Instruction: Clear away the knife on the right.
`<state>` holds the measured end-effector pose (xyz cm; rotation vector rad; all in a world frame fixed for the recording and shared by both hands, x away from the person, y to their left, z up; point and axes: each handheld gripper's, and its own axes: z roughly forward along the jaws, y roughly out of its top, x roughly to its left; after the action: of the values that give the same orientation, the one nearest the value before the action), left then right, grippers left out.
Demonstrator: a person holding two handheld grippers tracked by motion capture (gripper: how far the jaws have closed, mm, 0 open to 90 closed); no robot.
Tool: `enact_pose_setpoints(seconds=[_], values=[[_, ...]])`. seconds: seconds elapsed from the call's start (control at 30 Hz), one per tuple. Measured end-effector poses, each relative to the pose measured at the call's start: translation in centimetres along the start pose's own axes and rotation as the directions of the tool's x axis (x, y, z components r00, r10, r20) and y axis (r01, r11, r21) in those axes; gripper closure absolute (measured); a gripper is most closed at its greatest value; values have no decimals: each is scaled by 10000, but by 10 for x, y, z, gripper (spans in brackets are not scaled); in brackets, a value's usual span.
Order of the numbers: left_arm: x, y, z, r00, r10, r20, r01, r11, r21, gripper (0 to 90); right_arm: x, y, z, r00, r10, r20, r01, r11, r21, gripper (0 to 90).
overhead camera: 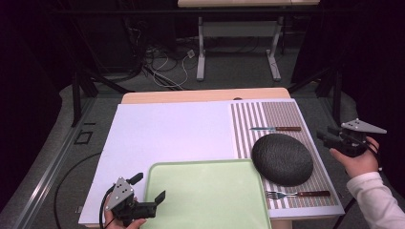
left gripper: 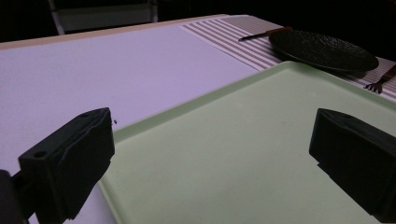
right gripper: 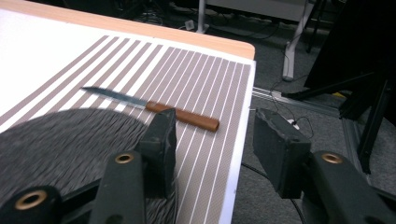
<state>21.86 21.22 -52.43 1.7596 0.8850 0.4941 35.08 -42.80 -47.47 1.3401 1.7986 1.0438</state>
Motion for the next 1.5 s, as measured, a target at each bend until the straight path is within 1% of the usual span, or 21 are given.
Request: enact_pose_setpoints(seconds=[0.07,0.1,0.13,0.17,0.2,0.23,0.33,0.43,0.5,0.57,0.6,0.63,0.67,0.7,0.83,0.9,1.03,1.17,1.23,1.37,1.5], values=[[0,0,0,10000,17,1,-17,10000,11,5,-2,7,5,10000,-65,47,65,10000,74,515],[0,0,0,10000,19,7,-19,10000,12,5,-2,11,8,10000,56,41,-57,9999,155,515],[0,0,0,10000,24,15,-24,10000,10,5,-4,19,13,10000,14,85,-14,9999,105,522],[0,0,0,10000,24,15,-24,10000,10,5,-4,19,13,10000,14,85,-14,9999,105,522],[0,0,0,10000,24,15,-24,10000,18,5,-6,27,17,9999,-57,146,54,9997,223,529],[0,0,0,10000,-1,24,1,10000,17,5,-6,27,17,9999,-57,146,54,9997,223,529],[0,0,1,10000,-15,39,15,10000,12,5,-9,44,29,9993,375,20,-375,9990,236,556],[1,0,0,10000,73,45,-74,9999,78,5,-8,49,34,9992,380,90,-383,9984,426,567],[1,-1,1,10000,52,41,-52,9999,111,5,-8,54,41,9994,211,256,-225,9983,529,584],[1,-1,1,10000,23,35,-24,9999,142,5,-6,59,54,9988,457,181,-468,9964,700,600],[2,-1,2,10000,-36,35,35,9999,141,5,-6,59,54,9988,457,181,-468,9964,700,600],[2,-2,2,10000,-61,47,61,9998,163,5,-5,61,57,9990,377,255,-399,9950,915,602],[3,-2,2,10000,5,23,-5,9998,197,5,-4,62,62,9990,295,327,-323,9955,891,603],[3,-2,2,10000,-4,5,4,9998,204,5,-3,63,68,9990,332,301,-361,9939,1046,608],[4,-2,3,9999,-132,-81,133,9998,175,5,0,64,84,9980,602,188,-620,9910,1183,650],[5,-2,3,9998,-146,-107,147,9998,158,5,2,63,92,9990,425,152,-440,9917,1209,686],[6,-3,3,9997,-170,-177,173,9997,158,5,6,60,104,9991,418,103,-428,9895,1379,762],[7,-3,3,9995,-204,-258,209,9996,196,5,10,54,116,9994,320,130,-339,9819,1863,854],[8,-3,3,9992,-250,-311,256,9995,172,5,12,50,122,9992,223,336,-290,9767,2129,899],[9,-4,2,9986,-364,-378,369,9992,128,5,12,40,134,9988,147,466,-256,9699,2423,900],[9,-4,2,9986,-348,-408,355,9993,150,5,8,30,142,9975,403,581,-544,9622,2668,900]])
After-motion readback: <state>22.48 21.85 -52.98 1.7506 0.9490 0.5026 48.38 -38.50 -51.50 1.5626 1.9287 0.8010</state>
